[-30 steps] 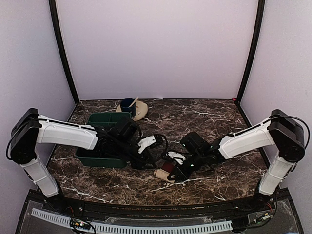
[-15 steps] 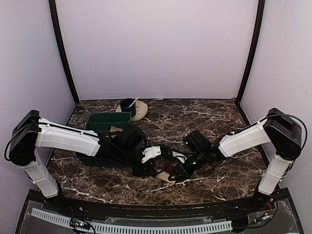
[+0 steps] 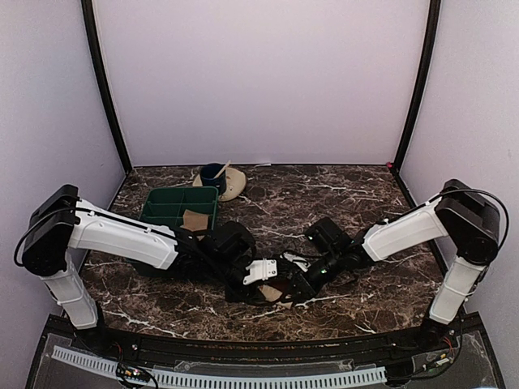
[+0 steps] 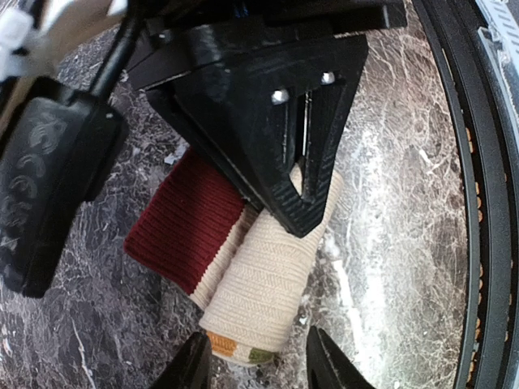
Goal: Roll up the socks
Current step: Roll the sock at the center of the board.
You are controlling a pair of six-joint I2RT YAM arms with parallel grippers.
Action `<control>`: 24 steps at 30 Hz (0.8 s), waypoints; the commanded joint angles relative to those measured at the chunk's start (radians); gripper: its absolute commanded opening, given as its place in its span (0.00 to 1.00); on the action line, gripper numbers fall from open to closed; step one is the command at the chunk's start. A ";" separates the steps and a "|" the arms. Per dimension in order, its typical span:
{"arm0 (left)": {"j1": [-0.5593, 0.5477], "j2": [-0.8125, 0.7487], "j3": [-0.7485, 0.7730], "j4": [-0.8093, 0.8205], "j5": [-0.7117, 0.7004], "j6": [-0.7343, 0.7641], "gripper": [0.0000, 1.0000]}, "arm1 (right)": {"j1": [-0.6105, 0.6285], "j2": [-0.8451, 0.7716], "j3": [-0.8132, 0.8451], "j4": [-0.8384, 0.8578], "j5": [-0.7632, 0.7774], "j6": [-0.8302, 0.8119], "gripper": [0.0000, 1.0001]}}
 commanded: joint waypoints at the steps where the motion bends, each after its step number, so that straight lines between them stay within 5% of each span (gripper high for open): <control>1: -0.021 0.013 0.027 -0.008 -0.042 0.050 0.42 | -0.002 0.030 -0.021 -0.060 -0.005 0.001 0.00; 24: -0.060 0.082 0.075 -0.024 -0.044 0.136 0.41 | -0.016 0.063 -0.002 -0.099 -0.058 -0.035 0.00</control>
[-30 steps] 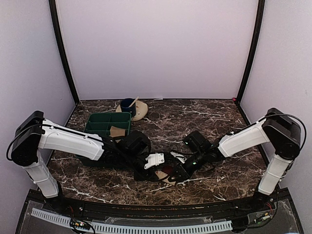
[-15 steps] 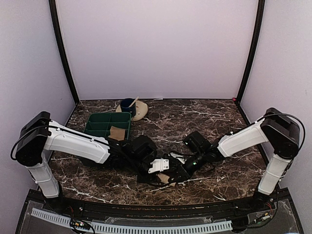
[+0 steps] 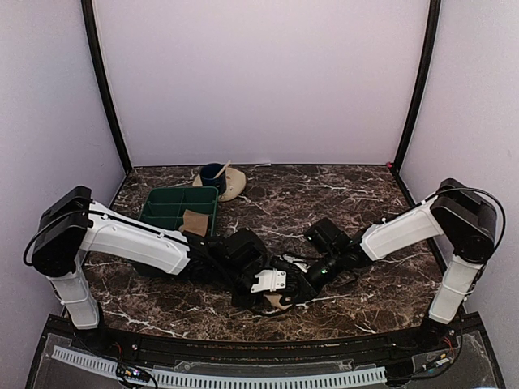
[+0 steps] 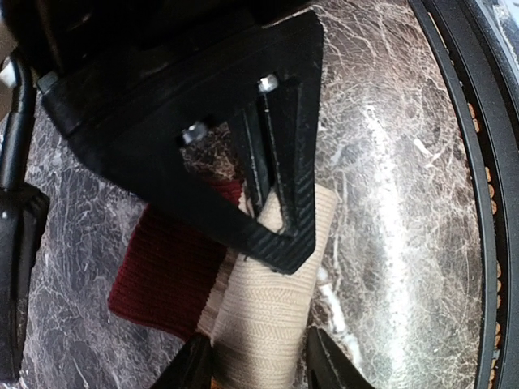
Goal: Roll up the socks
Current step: Roll the sock at the center of the board.
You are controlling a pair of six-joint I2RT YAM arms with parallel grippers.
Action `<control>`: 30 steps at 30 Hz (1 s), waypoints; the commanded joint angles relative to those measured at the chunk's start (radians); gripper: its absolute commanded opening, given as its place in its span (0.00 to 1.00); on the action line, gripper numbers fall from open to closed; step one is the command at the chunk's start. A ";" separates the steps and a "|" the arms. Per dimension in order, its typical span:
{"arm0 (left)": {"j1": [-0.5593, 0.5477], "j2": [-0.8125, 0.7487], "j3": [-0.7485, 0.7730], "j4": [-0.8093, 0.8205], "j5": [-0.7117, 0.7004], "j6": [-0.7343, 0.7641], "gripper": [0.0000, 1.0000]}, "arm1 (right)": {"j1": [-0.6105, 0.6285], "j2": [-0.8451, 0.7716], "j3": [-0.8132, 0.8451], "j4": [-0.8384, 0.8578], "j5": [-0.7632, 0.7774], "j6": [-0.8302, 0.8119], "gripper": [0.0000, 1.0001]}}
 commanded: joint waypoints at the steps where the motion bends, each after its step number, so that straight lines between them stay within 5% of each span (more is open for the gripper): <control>1: -0.010 0.011 0.025 -0.021 0.000 0.030 0.42 | -0.004 0.036 -0.011 -0.089 0.013 -0.015 0.00; 11: -0.011 0.064 0.047 -0.040 0.003 0.038 0.37 | -0.009 0.052 -0.005 -0.113 -0.009 -0.030 0.00; 19: -0.010 0.099 0.077 -0.072 0.022 0.034 0.15 | -0.013 0.050 -0.006 -0.126 -0.001 -0.028 0.01; 25: -0.010 0.109 0.089 -0.099 0.052 0.027 0.01 | -0.016 0.040 -0.011 -0.124 0.015 -0.018 0.16; 30: -0.010 0.120 0.115 -0.131 0.083 0.023 0.00 | -0.018 0.027 -0.024 -0.117 0.028 -0.007 0.29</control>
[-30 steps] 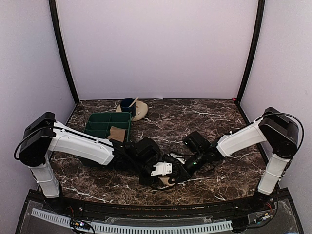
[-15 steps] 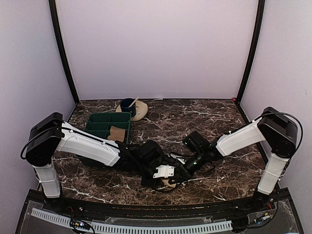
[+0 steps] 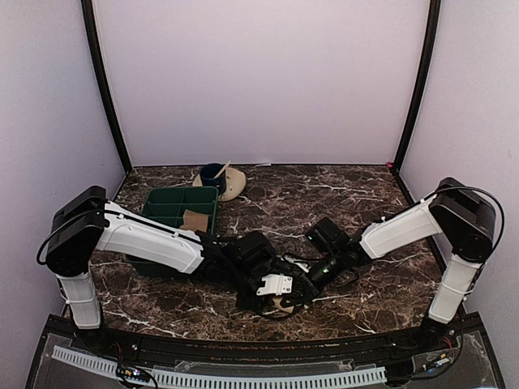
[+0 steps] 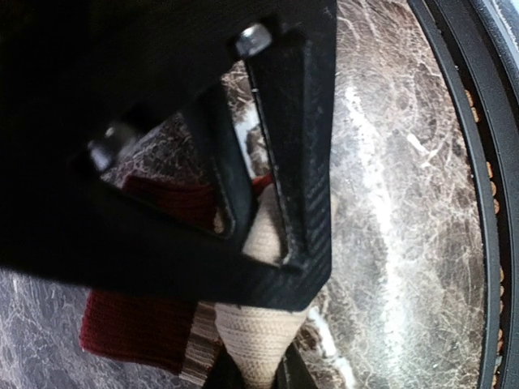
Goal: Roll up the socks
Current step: Roll the sock at the center of the board.
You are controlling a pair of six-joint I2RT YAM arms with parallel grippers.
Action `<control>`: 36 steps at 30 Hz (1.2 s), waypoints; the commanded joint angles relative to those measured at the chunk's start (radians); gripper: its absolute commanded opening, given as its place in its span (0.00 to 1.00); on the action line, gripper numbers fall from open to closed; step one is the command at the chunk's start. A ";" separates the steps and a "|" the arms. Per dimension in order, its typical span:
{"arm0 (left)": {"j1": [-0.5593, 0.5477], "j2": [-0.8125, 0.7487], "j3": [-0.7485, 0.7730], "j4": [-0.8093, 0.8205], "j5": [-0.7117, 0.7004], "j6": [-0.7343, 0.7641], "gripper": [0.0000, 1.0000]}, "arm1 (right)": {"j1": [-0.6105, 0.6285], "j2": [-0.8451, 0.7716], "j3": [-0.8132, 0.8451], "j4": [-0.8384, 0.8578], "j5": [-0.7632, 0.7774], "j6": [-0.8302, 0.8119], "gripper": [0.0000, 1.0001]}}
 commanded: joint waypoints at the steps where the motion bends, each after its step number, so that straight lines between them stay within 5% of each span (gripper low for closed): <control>1: -0.005 0.034 0.039 -0.067 0.052 -0.008 0.00 | -0.003 0.010 -0.036 -0.070 0.083 0.010 0.30; 13: 0.001 0.091 0.111 -0.168 0.123 -0.034 0.00 | -0.045 -0.101 -0.125 0.023 0.164 0.118 0.40; 36: 0.080 0.215 0.276 -0.363 0.311 -0.091 0.00 | -0.071 -0.354 -0.279 0.126 0.414 0.267 0.45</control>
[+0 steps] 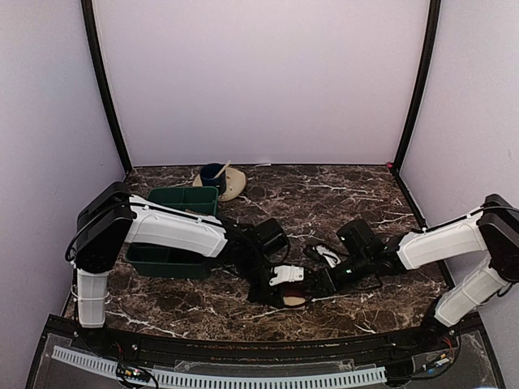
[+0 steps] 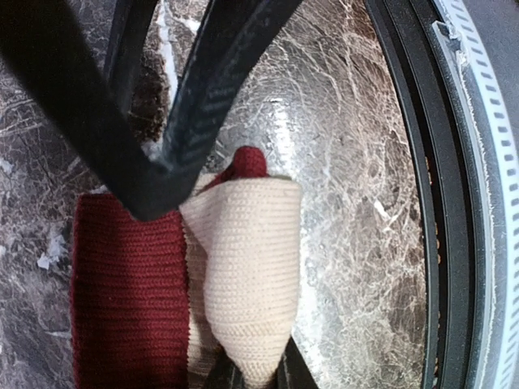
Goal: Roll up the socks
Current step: Roll the sock at the center of the board.
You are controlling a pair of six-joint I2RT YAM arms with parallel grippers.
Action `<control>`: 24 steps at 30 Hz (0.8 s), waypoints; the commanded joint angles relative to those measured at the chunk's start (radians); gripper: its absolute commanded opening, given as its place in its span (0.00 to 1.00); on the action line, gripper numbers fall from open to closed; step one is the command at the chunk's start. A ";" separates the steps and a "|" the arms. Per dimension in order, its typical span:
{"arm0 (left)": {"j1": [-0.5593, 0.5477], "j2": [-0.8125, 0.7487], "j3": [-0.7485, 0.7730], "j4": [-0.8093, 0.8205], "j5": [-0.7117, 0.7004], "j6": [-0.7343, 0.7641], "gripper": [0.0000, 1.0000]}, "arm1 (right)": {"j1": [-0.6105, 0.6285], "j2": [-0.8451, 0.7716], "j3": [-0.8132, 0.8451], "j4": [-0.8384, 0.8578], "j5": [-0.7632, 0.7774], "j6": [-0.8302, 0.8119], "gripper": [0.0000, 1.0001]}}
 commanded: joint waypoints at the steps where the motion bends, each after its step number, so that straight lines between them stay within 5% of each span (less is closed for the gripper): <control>1: 0.027 0.054 0.027 -0.135 0.059 -0.020 0.00 | -0.009 -0.058 -0.038 0.033 0.115 0.039 0.45; 12: 0.071 0.102 0.093 -0.193 0.151 -0.033 0.00 | 0.031 -0.204 -0.135 0.079 0.262 0.071 0.45; 24: 0.096 0.141 0.139 -0.231 0.223 -0.034 0.00 | 0.236 -0.332 -0.173 0.062 0.495 0.039 0.45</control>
